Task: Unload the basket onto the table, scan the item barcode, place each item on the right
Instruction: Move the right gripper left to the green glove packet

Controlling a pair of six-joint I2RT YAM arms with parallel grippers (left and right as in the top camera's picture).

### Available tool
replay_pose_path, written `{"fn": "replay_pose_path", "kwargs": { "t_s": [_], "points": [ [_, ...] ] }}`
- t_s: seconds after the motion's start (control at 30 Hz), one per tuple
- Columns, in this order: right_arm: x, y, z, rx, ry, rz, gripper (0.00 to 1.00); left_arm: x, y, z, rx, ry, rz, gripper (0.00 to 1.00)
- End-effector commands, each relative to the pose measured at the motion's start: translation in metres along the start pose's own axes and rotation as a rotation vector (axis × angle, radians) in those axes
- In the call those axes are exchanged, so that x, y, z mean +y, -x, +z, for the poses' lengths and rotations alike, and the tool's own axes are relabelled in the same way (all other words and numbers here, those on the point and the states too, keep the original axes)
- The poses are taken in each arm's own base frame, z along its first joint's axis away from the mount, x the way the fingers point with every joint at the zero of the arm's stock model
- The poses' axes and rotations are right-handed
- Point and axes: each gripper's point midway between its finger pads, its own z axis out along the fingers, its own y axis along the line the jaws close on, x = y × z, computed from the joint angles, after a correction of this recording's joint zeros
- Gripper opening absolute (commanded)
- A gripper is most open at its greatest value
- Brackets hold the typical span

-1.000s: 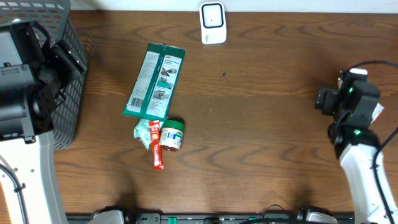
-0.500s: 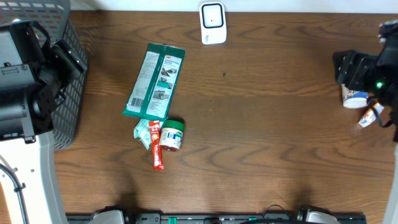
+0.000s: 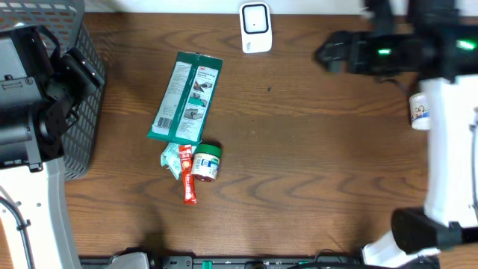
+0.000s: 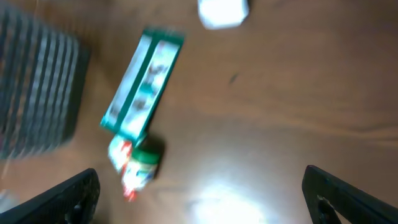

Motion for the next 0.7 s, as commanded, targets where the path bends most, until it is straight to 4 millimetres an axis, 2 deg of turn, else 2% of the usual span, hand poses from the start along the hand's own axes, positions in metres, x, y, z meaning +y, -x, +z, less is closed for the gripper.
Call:
{"fn": "replay_pose_path", "kwargs": {
  "t_s": [0.0, 0.13, 0.17, 0.23, 0.3, 0.43, 0.5, 0.53, 0.67],
  "points": [
    [0.037, -0.023, 0.034, 0.129, 0.069, -0.001, 0.99, 0.002, 0.001, 0.002, -0.001, 0.009, 0.007, 0.81],
    [0.072, -0.052, 0.095, 0.258, 0.096, -0.05, 0.99, 0.002, 0.001, 0.002, 0.0, 0.01, 0.007, 0.81],
    [0.075, -0.054, 0.101, 0.268, 0.097, -0.053, 0.99, 0.002, 0.001, 0.002, 0.0, 0.01, 0.007, 0.81],
    [0.094, -0.071, 0.139, 0.326, 0.105, -0.073, 0.99, 0.002, 0.001, 0.002, 0.0, 0.01, 0.007, 0.82],
    [0.106, -0.08, 0.163, 0.352, 0.11, -0.09, 0.99, 0.002, 0.001, 0.002, 0.0, 0.01, 0.007, 0.81],
    [0.132, -0.095, 0.23, 0.373, 0.134, -0.097, 0.99, 0.002, 0.001, 0.002, 0.0, 0.01, 0.007, 0.81],
    [0.136, -0.097, 0.252, 0.367, 0.14, -0.079, 0.99, 0.002, 0.001, 0.002, -0.001, 0.009, 0.007, 0.81],
    [0.137, -0.098, 0.269, 0.366, 0.138, -0.039, 0.98, 0.002, 0.001, 0.002, 0.0, 0.01, 0.007, 0.81],
    [0.136, -0.105, 0.308, 0.393, 0.17, 0.026, 0.95, 0.002, 0.001, 0.002, -0.001, 0.009, 0.007, 0.81]
  ]
}}
